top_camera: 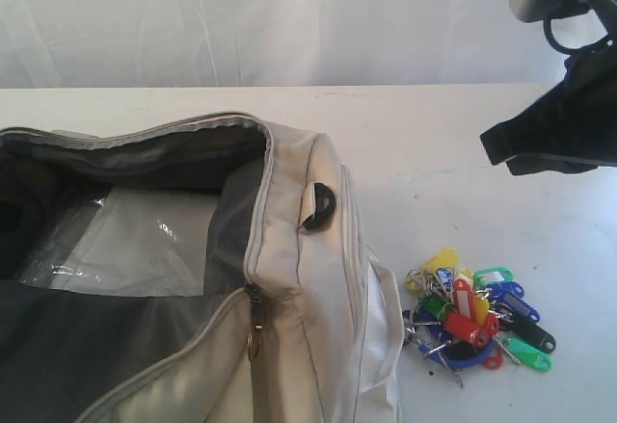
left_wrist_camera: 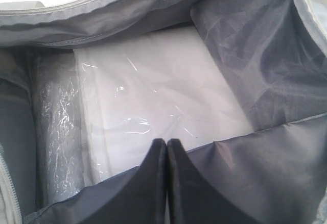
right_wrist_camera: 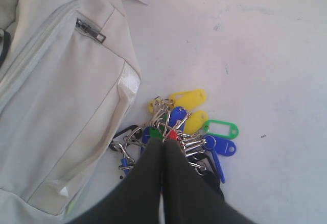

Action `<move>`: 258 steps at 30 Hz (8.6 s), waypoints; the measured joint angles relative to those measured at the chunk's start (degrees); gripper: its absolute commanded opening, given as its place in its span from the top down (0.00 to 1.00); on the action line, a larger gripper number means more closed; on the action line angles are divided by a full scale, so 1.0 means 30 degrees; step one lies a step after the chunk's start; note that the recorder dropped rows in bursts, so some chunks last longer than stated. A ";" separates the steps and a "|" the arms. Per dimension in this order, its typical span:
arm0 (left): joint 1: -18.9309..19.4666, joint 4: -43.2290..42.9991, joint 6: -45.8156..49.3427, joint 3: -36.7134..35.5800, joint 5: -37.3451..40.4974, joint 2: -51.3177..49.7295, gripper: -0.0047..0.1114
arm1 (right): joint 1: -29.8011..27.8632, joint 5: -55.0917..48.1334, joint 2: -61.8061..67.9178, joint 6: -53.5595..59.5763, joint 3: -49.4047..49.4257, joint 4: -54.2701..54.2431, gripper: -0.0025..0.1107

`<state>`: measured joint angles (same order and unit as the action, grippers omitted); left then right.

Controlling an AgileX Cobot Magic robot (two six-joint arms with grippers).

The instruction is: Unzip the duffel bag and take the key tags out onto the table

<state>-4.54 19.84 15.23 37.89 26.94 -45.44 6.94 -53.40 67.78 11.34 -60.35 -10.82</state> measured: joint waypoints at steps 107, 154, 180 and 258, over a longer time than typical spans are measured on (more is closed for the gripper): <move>0.2592 -0.4960 -0.5629 -1.2601 -0.4595 1.5060 0.96 | 0.0000 0.0012 0.0000 -0.0074 0.0000 0.0000 0.97; 0.3909 -0.4970 -0.4579 -1.2601 -0.4541 1.5060 0.96 | 0.0000 0.0301 -0.3619 -0.0074 0.0000 -0.0077 0.97; 0.3909 -0.4970 -0.4579 -1.2601 -0.4541 1.5060 0.96 | -0.6421 0.2812 -1.9843 -0.0074 0.5406 -0.0154 0.97; 0.3909 -0.5003 -0.4579 -1.2601 -0.4574 1.5060 0.96 | -0.4610 1.0778 -2.2489 -0.5418 2.0031 0.3268 0.97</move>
<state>7.18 4.84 1.50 0.09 13.22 -0.26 -6.89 -21.07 0.31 -4.91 -0.25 -1.01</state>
